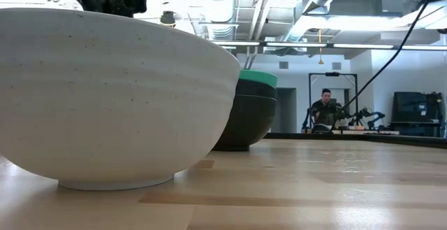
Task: Nest bowls inside each other
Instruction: Stack the blue bowl on top of the light blue bowl
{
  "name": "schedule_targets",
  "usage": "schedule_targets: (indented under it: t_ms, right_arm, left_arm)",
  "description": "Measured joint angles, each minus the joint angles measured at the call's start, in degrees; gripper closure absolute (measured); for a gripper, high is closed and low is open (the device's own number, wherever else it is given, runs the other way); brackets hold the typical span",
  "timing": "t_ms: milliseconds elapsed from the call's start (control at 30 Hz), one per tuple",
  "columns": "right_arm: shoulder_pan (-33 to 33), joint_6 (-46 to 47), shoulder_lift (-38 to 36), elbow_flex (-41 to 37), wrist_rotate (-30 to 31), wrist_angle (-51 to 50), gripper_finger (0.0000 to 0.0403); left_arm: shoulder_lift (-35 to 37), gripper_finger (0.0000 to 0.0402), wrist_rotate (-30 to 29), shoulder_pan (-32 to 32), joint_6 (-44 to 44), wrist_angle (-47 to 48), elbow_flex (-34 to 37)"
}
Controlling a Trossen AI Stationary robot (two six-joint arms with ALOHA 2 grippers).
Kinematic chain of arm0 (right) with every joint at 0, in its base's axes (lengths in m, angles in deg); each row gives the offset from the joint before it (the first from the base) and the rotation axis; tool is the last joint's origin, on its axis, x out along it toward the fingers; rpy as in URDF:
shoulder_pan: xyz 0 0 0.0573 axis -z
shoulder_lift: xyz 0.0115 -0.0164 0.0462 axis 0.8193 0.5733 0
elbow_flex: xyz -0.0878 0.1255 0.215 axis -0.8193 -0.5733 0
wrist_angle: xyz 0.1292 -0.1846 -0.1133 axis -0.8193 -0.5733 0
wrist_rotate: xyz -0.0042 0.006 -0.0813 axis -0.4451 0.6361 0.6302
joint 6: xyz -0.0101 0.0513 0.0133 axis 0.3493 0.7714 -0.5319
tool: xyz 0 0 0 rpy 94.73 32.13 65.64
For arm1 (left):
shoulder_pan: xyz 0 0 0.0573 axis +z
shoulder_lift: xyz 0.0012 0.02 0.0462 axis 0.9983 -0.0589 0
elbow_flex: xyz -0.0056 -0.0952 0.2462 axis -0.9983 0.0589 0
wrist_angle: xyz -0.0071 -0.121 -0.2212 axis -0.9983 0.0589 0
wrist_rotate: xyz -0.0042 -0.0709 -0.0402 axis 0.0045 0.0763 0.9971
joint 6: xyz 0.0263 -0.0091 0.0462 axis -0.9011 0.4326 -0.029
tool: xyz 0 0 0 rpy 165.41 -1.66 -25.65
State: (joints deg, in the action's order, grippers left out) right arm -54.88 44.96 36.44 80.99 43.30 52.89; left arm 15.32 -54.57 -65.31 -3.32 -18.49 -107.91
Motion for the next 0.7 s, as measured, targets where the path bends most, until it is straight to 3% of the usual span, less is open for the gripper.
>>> schedule_targets:
  t_ms: [367, 567, 700]
  right_arm:
    - [1.0, 0.1, -10.0, -1.5, -2.4, -6.2, 0.0334]
    - [1.1, 4.2, -20.4, -20.0, -2.5, 11.3, 0.0334]
    - [1.1, 8.4, -27.5, -34.8, -2.5, 24.9, 0.0334]
  left_arm:
    - [0.0, 0.0401, -1.6, -2.8, 2.1, -1.6, 0.0]
    - [0.0, 0.0401, -1.4, -2.8, 3.0, -9.0, -0.4]
    - [-1.3, 0.0401, -1.4, -3.5, 2.6, -6.5, -4.5]
